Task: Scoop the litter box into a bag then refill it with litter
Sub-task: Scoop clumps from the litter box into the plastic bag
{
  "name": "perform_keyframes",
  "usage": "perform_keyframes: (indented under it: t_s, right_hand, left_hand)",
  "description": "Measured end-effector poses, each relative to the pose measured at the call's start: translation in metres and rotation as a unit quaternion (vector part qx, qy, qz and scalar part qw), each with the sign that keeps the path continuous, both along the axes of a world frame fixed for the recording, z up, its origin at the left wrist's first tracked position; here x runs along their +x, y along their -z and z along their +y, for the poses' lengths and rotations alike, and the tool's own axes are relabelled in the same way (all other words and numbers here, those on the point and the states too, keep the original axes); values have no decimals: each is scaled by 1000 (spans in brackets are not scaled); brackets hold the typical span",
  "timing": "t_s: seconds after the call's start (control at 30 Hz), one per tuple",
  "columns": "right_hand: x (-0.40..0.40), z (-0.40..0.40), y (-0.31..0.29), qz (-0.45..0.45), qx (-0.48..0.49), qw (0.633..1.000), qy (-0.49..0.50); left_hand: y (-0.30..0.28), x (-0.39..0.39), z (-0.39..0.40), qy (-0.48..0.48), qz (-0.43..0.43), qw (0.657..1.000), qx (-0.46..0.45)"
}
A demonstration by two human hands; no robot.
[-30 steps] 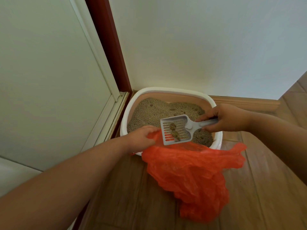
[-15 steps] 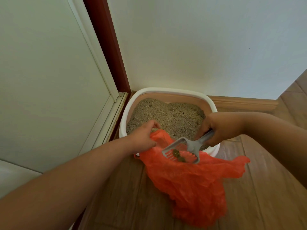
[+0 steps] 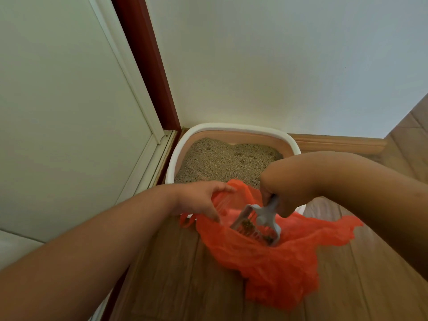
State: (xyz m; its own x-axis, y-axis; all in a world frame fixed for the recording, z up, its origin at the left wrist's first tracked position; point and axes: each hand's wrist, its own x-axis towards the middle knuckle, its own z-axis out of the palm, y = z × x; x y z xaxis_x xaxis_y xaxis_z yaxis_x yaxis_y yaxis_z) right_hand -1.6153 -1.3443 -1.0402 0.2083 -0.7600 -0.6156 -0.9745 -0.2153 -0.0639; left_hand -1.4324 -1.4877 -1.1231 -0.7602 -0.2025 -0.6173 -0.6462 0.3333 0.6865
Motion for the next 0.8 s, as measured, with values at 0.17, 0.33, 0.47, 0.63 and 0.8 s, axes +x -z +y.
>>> perform_keyframes:
  t_s: [0.17,0.33,0.47,0.63,0.8]
  right_hand:
    - [-6,-5,-7,-1,-35,999,0]
    - [6,-5,-8,17,-71,997,-26]
    - [15,-6,2,39,-74,996,-36]
    - [13,-4,5,23,-61,997,-40]
    - [3,-4,6,17,-59,998,-14]
  left_hand:
    - [7,11,1,-5,-28,1000,5]
    - [12,15,-2,-28,-32,999,11]
    - [11,12,1,-66,-12,995,71]
    - [13,15,-3,-68,-25,983,169]
    - [20,16,-8,-82,-15,978,193]
